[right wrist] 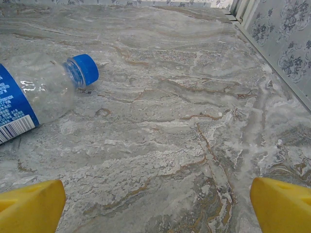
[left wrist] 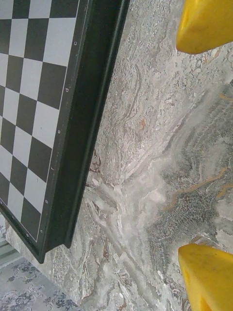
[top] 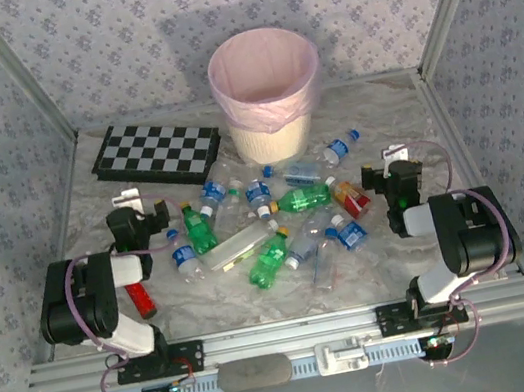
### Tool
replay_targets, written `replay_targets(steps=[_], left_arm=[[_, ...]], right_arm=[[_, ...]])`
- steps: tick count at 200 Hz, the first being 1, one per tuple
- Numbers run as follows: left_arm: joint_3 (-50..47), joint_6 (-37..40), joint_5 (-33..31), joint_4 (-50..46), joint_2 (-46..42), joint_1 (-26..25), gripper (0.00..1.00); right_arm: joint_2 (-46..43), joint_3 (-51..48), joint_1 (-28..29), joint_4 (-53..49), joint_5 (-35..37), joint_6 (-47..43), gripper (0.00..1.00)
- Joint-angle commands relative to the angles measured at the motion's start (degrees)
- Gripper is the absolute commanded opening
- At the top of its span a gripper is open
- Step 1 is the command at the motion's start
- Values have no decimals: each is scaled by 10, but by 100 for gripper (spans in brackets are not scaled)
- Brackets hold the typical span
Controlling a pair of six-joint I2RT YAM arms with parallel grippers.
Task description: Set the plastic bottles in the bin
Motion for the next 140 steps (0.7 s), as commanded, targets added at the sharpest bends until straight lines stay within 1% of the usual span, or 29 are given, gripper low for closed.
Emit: replay_targets(steps=[1, 140], left_arm=[[12, -8, 9, 4, 0, 3, 100], [16, -11, 16, -3, 0, 6, 100]], right_arm=[[3, 10, -2, 15, 3, 8, 99], [3, 13, -4, 10, -3, 9, 99]])
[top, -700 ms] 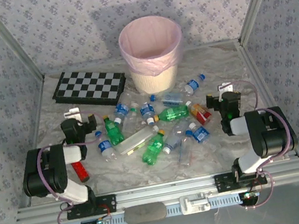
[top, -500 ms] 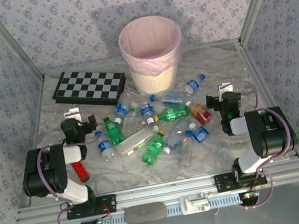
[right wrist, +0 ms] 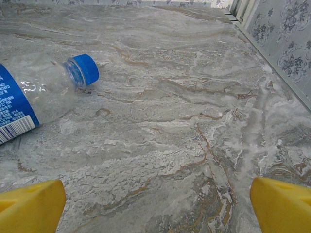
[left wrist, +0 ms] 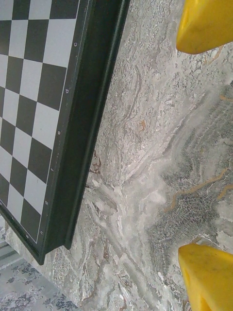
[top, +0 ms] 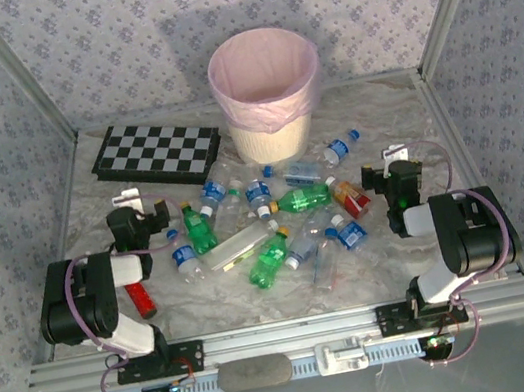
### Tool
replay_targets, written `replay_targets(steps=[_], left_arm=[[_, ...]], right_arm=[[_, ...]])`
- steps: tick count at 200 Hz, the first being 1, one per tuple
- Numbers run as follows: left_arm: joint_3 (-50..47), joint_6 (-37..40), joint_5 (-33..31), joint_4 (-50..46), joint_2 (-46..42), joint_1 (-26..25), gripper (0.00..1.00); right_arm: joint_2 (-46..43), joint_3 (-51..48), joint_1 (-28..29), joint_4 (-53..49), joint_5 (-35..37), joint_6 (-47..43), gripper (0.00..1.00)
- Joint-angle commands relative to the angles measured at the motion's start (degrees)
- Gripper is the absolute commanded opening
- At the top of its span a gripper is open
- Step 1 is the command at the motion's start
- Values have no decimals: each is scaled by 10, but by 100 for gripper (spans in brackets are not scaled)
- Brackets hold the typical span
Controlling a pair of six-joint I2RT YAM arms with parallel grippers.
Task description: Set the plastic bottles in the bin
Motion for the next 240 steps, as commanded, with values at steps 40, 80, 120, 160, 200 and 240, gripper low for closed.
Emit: replay_targets(steps=[40, 80, 120, 160, 200, 240], left_arm=[[8, -5, -6, 10, 0, -2, 100], [50, -3, -61, -104, -52, -21, 100], [157, -79, -119, -311, -124, -39, 100], [261, -253, -17, -503, -125, -24, 100], [224, -272, 51, -498, -183, -86, 100], [223, -280, -7, -550, -229, -196, 100]], right_arm=[[2, 8, -1, 20, 9, 7, 99], [-80, 61, 17, -134, 53, 5, 99], [-176, 135, 28, -326, 78, 101, 99], [-212, 254, 30, -602, -6, 249, 99], [-218, 320, 46, -806, -50, 284, 99], [-258, 326, 58, -944, -31, 276, 99]])
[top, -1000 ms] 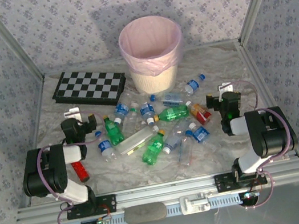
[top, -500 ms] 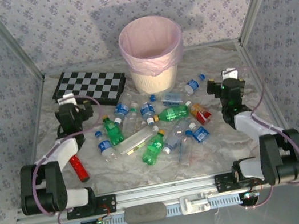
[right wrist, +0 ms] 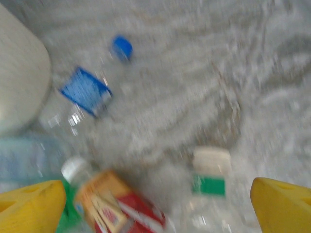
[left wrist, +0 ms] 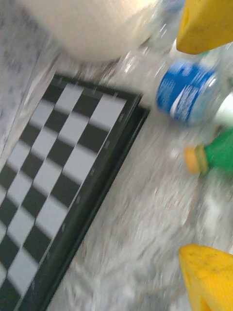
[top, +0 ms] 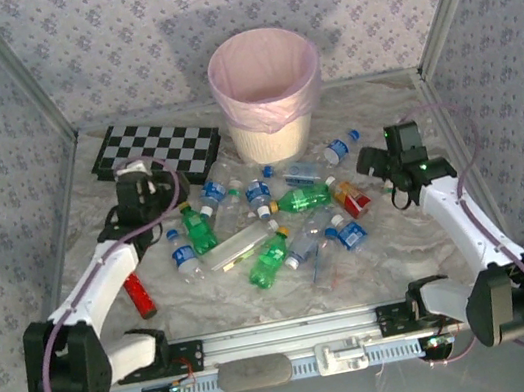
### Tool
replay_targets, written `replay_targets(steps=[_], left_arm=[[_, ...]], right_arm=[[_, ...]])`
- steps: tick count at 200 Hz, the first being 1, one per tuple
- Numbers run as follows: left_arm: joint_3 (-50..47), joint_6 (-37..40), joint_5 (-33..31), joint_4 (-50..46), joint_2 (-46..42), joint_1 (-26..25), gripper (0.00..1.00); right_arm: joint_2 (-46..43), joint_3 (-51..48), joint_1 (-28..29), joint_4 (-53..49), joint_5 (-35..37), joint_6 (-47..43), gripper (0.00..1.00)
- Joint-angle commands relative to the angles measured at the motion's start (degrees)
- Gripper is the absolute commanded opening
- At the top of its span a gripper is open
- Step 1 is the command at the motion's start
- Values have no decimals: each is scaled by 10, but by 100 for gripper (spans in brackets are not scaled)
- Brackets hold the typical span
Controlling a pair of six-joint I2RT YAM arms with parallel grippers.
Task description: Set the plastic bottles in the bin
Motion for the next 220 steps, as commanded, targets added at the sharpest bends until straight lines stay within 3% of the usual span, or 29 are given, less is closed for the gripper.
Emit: replay_targets(steps=[1, 41, 100, 148, 220], left_arm=[[7, -25, -11, -37, -25, -41, 100], [22, -51, -28, -71, 5, -108, 100], [29, -95, -6, 6, 76, -155, 100], [30, -105, 6, 18, 85, -159, 100], [-12, -110, -67, -2, 15, -160, 100]], right_arm=[[-34, 18, 3, -150, -1, 14, 99], [-32, 2, 5, -201, 2, 18, 99], [-40, -98, 19, -136, -22, 83, 97], [14, -140, 17, -48, -41, 102, 86], [58, -160, 2, -6, -41, 99, 62]])
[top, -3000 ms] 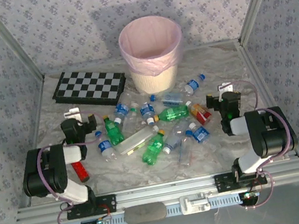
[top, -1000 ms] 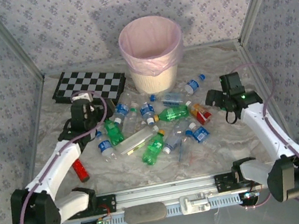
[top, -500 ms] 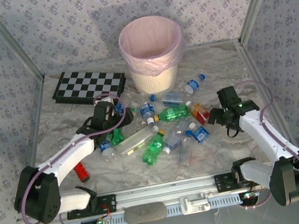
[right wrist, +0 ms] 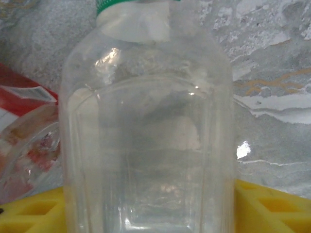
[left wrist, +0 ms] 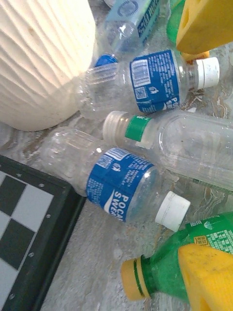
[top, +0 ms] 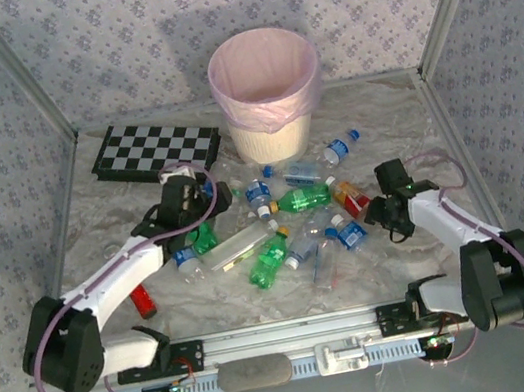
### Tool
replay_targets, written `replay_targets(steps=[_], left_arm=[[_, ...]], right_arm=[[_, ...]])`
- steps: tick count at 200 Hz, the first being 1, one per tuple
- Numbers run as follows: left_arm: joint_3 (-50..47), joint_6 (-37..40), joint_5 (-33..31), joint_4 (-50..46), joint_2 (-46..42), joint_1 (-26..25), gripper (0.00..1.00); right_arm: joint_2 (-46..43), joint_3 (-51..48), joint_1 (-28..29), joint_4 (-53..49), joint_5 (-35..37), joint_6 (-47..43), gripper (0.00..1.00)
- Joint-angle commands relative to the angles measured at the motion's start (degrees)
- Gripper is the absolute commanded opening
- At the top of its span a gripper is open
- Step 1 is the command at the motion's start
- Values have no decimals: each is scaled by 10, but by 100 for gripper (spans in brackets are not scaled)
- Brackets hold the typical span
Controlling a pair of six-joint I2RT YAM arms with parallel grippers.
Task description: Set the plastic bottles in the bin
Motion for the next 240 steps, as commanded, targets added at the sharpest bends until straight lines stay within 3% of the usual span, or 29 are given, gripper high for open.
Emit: replay_targets(steps=[1, 46, 84, 128, 182, 240], left_arm=[[-14, -10, -38, -6, -34, -3, 100], [-33, -21, -82, -12, -69, -3, 100], [-40, -43, -91, -25, -81, 9, 100], [-44, -47, -78, -25, -94, 33, 100], [-72, -37, -52, -26, -130, 47, 100], [-122, -13, -52, -96, -209, 65, 100]], right_arm=[[4, -5, -6, 14, 0, 4, 62], [-29, 19, -11, -26, 6, -18, 49], [-109, 97, -10, -75, 8, -65, 47], [-130, 223, -4, 4, -48, -90, 46], [-10, 428, 36, 141, -127, -92, 46], [219, 662, 105, 147, -137, -100, 46]])
